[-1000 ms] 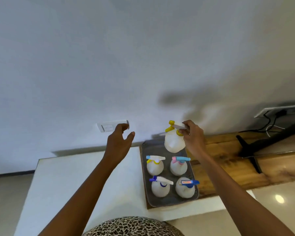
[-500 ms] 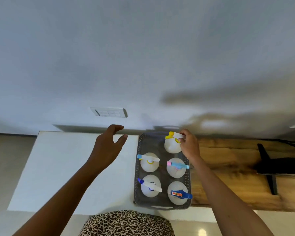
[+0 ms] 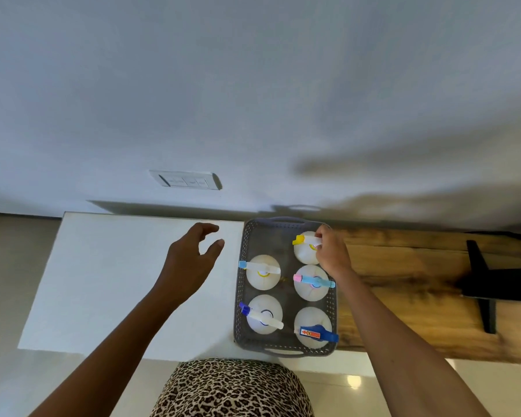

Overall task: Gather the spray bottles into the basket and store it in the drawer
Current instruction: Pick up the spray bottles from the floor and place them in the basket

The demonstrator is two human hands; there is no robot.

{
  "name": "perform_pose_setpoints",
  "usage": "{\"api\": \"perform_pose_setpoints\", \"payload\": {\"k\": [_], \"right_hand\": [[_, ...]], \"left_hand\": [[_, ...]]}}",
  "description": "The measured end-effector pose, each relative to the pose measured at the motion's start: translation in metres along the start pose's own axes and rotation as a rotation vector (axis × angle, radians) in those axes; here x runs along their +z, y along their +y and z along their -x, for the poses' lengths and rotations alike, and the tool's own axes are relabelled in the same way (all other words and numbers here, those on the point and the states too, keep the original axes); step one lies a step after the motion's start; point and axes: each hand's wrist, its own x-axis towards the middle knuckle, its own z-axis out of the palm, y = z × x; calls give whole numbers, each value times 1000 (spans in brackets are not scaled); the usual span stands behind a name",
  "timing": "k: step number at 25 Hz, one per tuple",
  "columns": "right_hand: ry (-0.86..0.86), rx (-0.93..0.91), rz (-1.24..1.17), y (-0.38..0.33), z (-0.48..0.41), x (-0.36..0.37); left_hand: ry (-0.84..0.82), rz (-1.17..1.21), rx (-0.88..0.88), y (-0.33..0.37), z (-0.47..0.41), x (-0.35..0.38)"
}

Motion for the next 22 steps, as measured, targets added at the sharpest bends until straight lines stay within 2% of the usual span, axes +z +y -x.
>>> {"api": "perform_pose_setpoints", "payload": {"k": [3, 11, 17, 22], "right_hand": [[0, -27, 32, 0, 7, 3], [127, -56, 47, -11, 47, -14], [240, -42, 19, -16, 101, -34], [456, -1, 48, -21, 164, -37]], "left_hand": [[-5, 4, 16, 2, 3, 0], [-21, 13, 123, 11, 15, -4], [-110, 50, 267, 20, 33, -4], [-270, 1, 420, 17, 56, -7]]}}
